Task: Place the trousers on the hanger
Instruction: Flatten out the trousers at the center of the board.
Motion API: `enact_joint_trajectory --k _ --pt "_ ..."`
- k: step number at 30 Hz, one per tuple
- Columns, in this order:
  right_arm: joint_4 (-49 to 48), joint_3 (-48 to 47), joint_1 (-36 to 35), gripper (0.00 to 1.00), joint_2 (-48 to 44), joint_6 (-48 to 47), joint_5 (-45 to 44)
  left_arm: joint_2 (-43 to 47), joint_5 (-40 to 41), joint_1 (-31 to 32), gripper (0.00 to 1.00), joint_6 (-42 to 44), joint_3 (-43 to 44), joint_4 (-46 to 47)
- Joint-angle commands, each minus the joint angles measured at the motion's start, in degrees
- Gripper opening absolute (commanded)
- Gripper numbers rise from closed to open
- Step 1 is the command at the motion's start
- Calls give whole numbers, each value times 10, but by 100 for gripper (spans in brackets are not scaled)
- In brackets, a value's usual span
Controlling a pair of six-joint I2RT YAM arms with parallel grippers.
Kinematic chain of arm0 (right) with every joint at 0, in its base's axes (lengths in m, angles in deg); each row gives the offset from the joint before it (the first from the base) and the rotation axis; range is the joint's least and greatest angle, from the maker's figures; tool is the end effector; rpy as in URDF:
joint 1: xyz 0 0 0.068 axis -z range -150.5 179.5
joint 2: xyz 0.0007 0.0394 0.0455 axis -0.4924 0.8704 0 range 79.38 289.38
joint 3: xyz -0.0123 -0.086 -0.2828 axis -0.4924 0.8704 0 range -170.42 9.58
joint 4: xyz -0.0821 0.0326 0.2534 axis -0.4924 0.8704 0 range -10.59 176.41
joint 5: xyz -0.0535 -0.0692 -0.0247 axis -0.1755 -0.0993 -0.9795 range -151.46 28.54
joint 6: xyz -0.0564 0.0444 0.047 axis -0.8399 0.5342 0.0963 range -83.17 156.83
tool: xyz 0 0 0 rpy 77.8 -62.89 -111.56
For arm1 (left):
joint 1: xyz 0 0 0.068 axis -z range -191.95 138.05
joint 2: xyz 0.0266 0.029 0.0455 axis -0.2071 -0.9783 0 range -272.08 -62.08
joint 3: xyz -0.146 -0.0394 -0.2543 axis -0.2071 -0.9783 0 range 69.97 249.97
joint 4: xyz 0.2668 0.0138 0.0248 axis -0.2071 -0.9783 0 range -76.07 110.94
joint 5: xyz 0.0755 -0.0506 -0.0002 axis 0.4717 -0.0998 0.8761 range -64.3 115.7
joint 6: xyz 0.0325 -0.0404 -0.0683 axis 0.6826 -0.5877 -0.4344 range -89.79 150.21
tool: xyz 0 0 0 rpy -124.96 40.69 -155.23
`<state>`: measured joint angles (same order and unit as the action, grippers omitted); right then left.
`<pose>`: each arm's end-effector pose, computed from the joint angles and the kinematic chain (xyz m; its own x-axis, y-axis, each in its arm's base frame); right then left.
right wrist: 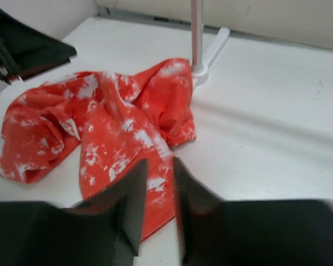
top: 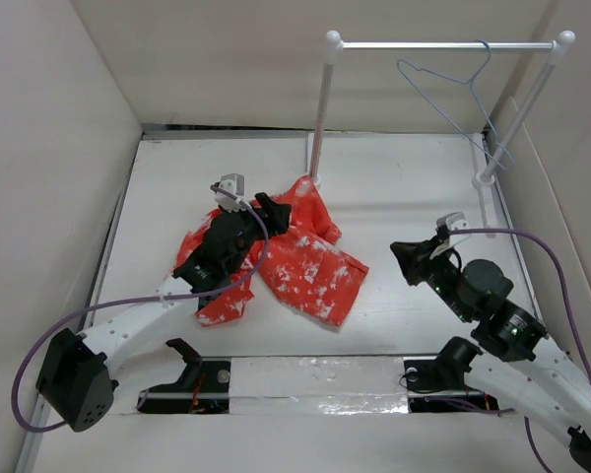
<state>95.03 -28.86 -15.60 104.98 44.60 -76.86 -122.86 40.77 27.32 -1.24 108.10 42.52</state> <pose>0.1130 0.0850 0.3452 -0.1009 0.0833 -0.9914 -0.4864 0.8651 0.1222 0.2310 -0.1636 0.3201 -0.2261 -0.4658 -0.8555 0.3421 0.7843 -0.5175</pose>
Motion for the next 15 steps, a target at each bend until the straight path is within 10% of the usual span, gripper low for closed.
enact_joint_trajectory --k 1,10,15 --pt "-4 36 -3 8 15 50 1 48 6 0 64 9 5 18" --pt "-40 99 -3 5 68 87 19 93 74 0 38 -44 -53 -79" --pt "-56 119 -3 71 102 97 12 110 122 -5 28 -99 -91 -137"
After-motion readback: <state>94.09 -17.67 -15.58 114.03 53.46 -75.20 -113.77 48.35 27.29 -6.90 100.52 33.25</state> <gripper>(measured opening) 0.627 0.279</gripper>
